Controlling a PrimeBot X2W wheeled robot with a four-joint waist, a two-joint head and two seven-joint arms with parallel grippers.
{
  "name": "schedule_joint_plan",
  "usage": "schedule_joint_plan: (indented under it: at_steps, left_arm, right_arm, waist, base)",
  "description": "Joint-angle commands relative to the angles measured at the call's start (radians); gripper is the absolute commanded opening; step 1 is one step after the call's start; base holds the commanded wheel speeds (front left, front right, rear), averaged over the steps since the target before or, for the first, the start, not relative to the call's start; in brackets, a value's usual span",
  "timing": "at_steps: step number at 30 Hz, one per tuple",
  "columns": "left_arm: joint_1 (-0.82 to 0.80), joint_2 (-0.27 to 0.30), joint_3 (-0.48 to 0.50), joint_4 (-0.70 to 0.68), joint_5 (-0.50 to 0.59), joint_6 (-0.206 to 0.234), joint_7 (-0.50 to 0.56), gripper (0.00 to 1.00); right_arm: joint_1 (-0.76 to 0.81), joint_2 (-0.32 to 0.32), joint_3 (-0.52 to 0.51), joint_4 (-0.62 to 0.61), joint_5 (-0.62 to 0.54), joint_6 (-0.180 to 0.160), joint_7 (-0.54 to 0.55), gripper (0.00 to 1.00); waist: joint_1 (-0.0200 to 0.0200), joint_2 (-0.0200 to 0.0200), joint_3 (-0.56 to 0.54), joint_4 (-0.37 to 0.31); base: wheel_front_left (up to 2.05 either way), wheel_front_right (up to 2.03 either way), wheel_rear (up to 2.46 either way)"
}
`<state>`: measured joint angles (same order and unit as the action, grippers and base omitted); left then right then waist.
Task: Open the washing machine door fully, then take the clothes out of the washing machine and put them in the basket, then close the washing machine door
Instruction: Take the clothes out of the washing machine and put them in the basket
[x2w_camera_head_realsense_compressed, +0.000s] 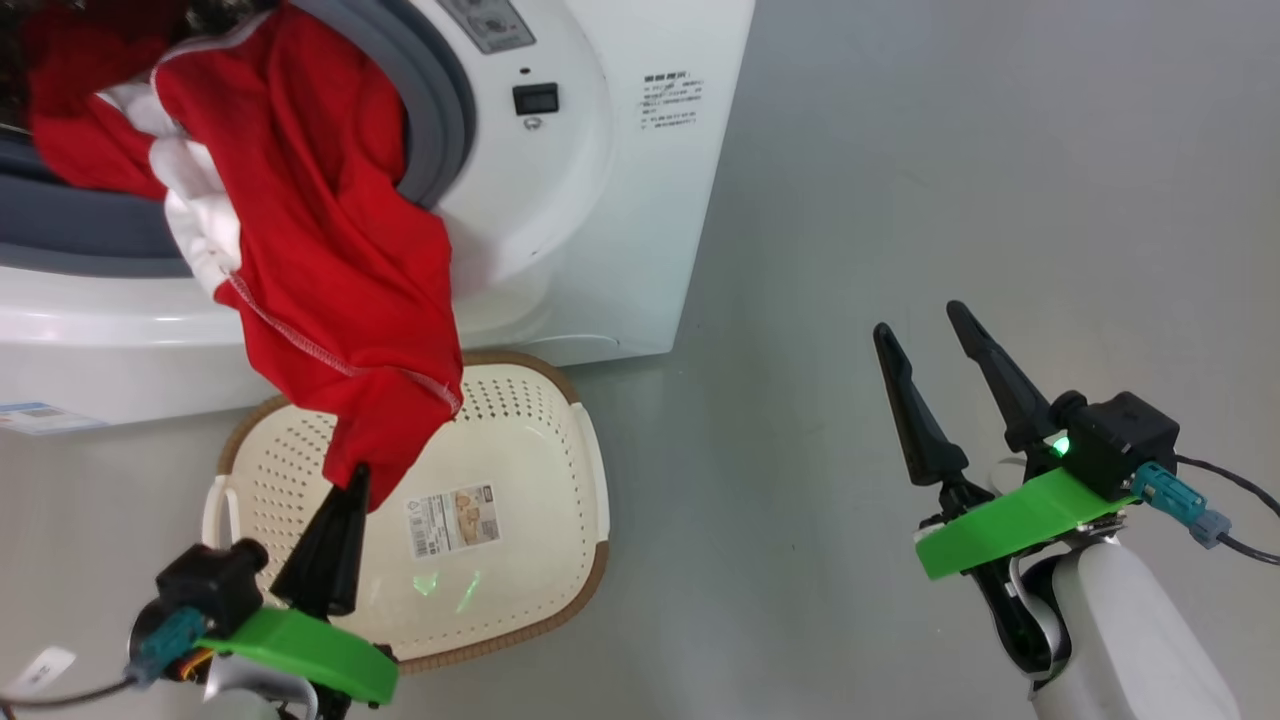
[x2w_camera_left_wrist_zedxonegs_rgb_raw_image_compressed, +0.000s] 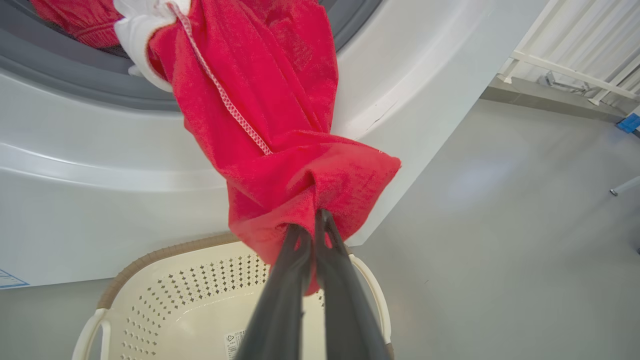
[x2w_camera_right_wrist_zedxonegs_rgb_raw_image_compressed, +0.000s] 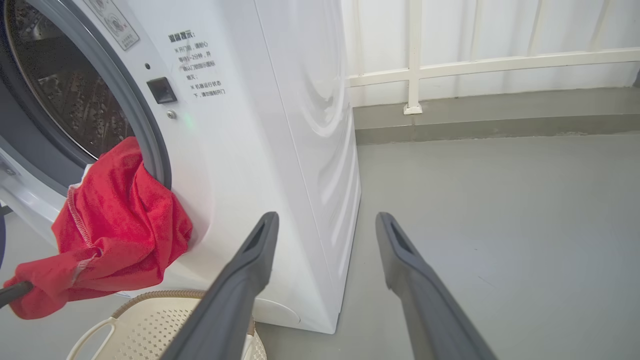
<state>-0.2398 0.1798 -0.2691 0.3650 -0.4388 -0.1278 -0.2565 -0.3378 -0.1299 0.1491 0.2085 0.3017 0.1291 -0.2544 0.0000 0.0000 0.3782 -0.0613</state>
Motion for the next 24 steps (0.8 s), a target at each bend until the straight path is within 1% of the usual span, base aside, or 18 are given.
schedule_joint_plan:
  at_steps: [1, 6, 14, 20, 23, 24]
  left_arm:
    - [-0.036, 0.03, 0.019, 0.018, -0.015, -0.003, -0.005, 0.0]
    - [-0.158, 0.049, -0.073, 0.236, -0.039, -0.003, -0.005, 0.0]
    - [-0.337, 0.063, -0.191, 0.519, -0.106, -0.003, -0.005, 0.0]
    - [-0.444, 0.089, -0.258, 0.65, -0.168, -0.003, -0.005, 0.0]
    - [-0.479, 0.099, -0.298, 0.699, -0.194, -0.003, -0.005, 0.0]
    - [-0.479, 0.099, -0.298, 0.699, -0.194, -0.003, -0.005, 0.0]
  right_arm:
    - [-0.019, 0.007, 0.023, -0.028, -0.004, 0.002, -0.007, 1.0]
    - [-0.039, 0.017, 0.028, -0.033, -0.008, 0.002, -0.007, 1.0]
    - [-0.066, 0.035, 0.035, -0.042, -0.013, 0.002, -0.007, 1.0]
    - [-0.093, 0.047, 0.048, -0.046, -0.014, 0.002, -0.007, 1.0]
    - [-0.101, 0.053, 0.053, -0.047, -0.014, 0.002, -0.007, 1.0]
    - [-0.101, 0.053, 0.053, -0.047, -0.014, 0.002, -0.007, 1.0]
  waist:
    - [0.0, 0.0, 0.015, -0.01]
    - [0.0, 0.0, 0.056, -0.03]
    - [0.0, 0.0, 0.118, -0.065]
    - [0.0, 0.0, 0.162, -0.097]
    - [0.0, 0.0, 0.176, -0.112]
    - [0.0, 0.0, 0.176, -0.112]
  base:
    - [0.0, 0.0, 0.0]
    - [0.0, 0.0, 0.0]
    - [0.0, 0.0, 0.0]
    - [0.0, 0.0, 0.0]
    - [0.0, 0.0, 0.0]
    - [0.0, 0.0, 0.0]
